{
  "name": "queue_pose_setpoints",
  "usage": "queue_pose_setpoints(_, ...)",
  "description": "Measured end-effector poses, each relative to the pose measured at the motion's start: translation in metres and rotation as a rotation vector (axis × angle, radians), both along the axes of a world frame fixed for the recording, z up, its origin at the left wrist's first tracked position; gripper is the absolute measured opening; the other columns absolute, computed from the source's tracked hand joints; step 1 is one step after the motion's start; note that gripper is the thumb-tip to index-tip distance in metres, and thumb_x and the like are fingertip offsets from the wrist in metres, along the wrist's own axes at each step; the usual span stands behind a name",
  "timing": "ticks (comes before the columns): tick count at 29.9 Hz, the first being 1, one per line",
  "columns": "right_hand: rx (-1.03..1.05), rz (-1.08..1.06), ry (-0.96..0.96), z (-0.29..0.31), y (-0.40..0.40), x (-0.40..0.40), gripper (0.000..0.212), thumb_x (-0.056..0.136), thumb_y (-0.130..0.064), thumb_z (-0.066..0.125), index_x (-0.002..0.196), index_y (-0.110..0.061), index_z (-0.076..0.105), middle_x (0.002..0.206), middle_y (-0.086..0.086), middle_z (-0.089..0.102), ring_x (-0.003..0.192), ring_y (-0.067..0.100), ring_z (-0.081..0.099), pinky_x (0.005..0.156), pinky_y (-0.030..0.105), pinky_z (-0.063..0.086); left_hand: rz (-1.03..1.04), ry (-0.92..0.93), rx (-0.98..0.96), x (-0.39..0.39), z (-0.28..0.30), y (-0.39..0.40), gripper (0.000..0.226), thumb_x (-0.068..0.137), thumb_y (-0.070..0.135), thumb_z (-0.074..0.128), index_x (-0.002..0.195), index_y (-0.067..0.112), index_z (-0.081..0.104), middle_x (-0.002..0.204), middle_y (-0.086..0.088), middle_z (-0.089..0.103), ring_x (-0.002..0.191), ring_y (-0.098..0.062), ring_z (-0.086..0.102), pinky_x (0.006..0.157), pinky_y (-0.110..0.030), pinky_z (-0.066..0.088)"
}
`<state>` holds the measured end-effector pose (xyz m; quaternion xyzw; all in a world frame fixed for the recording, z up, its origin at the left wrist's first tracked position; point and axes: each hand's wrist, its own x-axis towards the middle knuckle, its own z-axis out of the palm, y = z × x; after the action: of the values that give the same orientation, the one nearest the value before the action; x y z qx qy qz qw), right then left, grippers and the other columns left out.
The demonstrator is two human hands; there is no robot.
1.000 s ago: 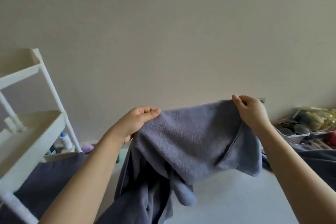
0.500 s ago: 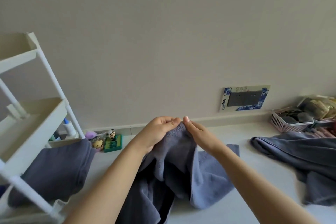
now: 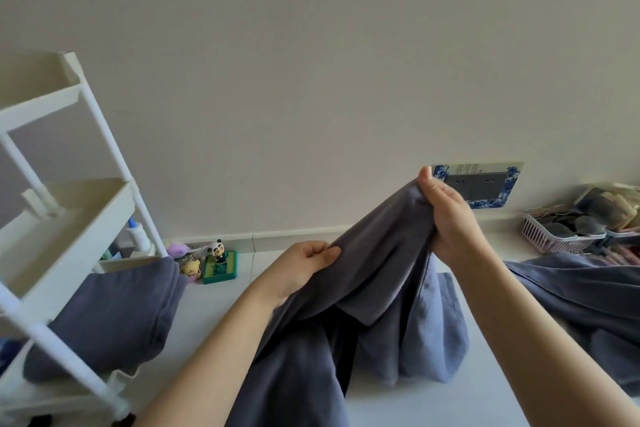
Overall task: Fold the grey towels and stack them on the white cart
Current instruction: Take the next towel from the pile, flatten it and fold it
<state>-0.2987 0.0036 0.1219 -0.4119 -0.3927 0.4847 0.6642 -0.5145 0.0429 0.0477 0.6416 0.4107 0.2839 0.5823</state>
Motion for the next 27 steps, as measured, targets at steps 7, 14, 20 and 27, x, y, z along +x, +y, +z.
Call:
queue_pose_setpoints(7, -0.11, -0.184, 0.215, 0.022, -0.005, 0.041, 0.047, 0.071, -0.057, 0.063, 0.079, -0.011, 0.058, 0.071, 0.006, 0.064, 0.069, 0.019, 0.064, 0.063, 0.03, 0.058, 0.1, -0.133, -0.157, -0.001, -0.003, 0.0, 0.032, 0.087, 0.034, 0.057, 0.092, 0.005, 0.07, 0.092, -0.009, 0.074, 0.084, -0.017, 0.069, 0.073, -0.021, 0.053)
queue_pose_setpoints(14, -0.221, -0.165, 0.135, 0.022, -0.027, 0.074, 0.047, 0.081, -0.052, 0.056, 0.089, -0.006, 0.063, 0.073, 0.005, 0.07, 0.063, 0.016, 0.069, 0.052, 0.025, 0.056, -0.047, -0.304, -0.049, -0.039, 0.097, -0.01, 0.067, 0.037, 0.059, 0.088, 0.073, 0.004, 0.073, 0.073, -0.016, 0.07, 0.061, -0.02, 0.066, 0.057, -0.024, 0.053)
queue_pose_setpoints(20, -0.3, -0.069, 0.05, 0.028, -0.021, 0.087, 0.041, 0.088, -0.049, 0.052, 0.086, -0.009, 0.064, 0.064, 0.005, 0.068, 0.053, 0.016, 0.066, 0.048, 0.022, 0.053, -0.098, -0.164, 0.042, -0.043, 0.14, 0.012, 0.067, 0.036, 0.06, 0.087, 0.075, 0.007, 0.075, 0.073, -0.014, 0.071, 0.058, -0.018, 0.067, 0.054, -0.021, 0.053)
queue_pose_setpoints(27, -0.542, -0.194, -0.281, -0.03, 0.019, 0.102, 0.04, 0.086, -0.042, 0.063, 0.094, -0.003, 0.07, 0.094, 0.014, 0.07, 0.088, 0.025, 0.065, 0.076, 0.032, 0.051, 0.05, 0.229, -0.065, -0.033, 0.032, 0.082, 0.044, 0.075, 0.037, 0.074, 0.088, -0.005, 0.069, 0.083, -0.017, 0.068, 0.072, -0.02, 0.06, 0.067, -0.027, 0.046)
